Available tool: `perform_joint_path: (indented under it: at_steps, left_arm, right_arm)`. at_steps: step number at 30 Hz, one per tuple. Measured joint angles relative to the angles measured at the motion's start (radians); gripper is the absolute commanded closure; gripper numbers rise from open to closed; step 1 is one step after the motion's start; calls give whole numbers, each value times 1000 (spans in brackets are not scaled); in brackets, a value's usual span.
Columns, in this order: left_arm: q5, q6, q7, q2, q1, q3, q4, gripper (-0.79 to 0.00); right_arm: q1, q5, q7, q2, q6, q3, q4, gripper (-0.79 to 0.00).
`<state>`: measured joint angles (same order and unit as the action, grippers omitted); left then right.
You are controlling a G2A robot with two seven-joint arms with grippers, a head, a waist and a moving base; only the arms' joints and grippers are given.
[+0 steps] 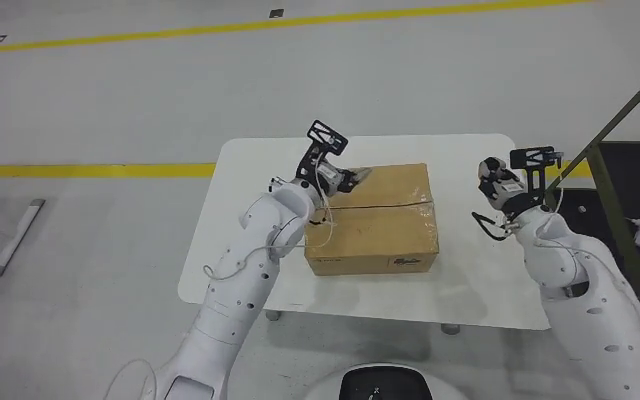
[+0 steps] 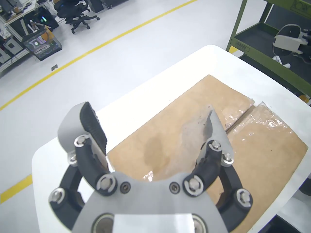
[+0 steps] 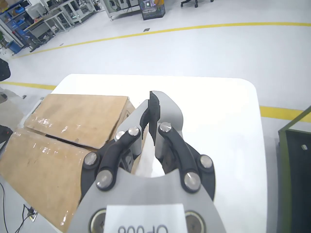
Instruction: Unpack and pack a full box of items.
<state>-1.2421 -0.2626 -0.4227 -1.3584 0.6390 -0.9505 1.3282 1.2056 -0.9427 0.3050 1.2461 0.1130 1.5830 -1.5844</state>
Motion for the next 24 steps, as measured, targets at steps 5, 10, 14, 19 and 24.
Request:
perform_joint_path:
  at_steps: [5, 10, 14, 19, 24]
  left_arm:
    - [0, -20, 10, -22, -25, 67, -18, -785]
    - [8, -31, 15, -49, -61, 132, -41, -785]
    - [21, -26, 21, -68, -83, 164, -49, -785]
    - [16, -18, 14, -77, -91, 167, -48, -785]
    - [-26, -1, -20, -64, -72, 116, -15, -785]
  right_arm:
    - [42, 19, 5, -8, 14, 54, -9, 0]
    - [78, 30, 4, -14, 25, 87, -14, -105]
    - [96, 56, 25, -19, 35, 116, -19, -326]
    - [97, 173, 107, -24, 71, 152, -25, -785]
    - [74, 346, 268, -33, 116, 183, -8, -785]
